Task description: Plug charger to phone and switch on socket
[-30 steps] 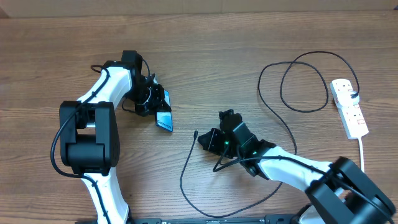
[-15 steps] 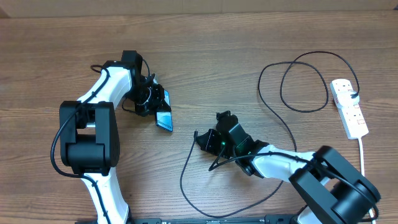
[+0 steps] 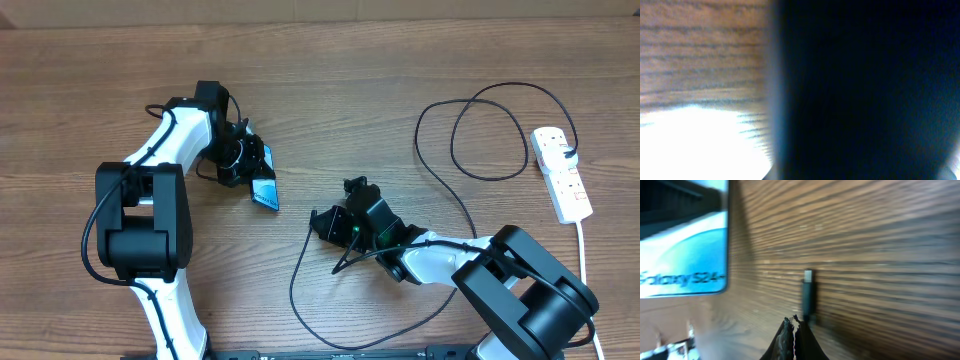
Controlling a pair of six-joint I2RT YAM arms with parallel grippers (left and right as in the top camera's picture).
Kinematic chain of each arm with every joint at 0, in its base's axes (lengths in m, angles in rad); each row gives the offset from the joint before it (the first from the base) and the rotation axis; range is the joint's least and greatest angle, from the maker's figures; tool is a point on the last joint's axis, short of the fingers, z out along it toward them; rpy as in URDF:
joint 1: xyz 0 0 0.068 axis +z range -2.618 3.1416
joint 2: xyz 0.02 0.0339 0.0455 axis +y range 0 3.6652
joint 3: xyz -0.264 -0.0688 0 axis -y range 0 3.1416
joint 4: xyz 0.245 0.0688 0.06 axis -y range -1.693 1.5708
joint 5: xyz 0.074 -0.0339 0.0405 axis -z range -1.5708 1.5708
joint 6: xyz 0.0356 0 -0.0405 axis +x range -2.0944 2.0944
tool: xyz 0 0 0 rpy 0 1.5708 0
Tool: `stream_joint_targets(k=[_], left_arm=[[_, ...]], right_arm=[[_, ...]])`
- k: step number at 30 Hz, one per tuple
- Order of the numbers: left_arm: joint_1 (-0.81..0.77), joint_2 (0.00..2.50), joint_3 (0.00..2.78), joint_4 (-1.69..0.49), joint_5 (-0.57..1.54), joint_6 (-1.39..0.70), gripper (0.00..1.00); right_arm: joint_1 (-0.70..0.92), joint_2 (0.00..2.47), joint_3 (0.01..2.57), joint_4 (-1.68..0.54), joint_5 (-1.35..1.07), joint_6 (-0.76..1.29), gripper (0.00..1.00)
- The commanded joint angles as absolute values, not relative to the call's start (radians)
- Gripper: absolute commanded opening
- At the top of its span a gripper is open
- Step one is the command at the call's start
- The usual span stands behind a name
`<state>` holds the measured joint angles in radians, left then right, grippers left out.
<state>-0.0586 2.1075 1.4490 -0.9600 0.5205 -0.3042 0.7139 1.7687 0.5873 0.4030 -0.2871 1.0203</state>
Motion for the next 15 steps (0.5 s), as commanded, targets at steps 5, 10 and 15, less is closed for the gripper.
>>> stream_joint_targets(k=[5, 10, 15], left_arm=[[-0.055, 2.106, 1.448, -1.029, 0.604, -0.224, 0.04], [-0.055, 2.106, 1.448, -1.032, 0.603, -0.224, 0.04], [-0.055, 2.106, 1.448, -1.032, 0.608, -0.224, 0.04]], right_arm=[[0.706, 1.774, 0.591, 0.437, -0.379, 0.969, 0.04], [0.706, 1.784, 0.591, 0.315, -0.235, 1.026, 0.04], [0.705, 1.787, 0.591, 0.326, -0.138, 1.026, 0.04]])
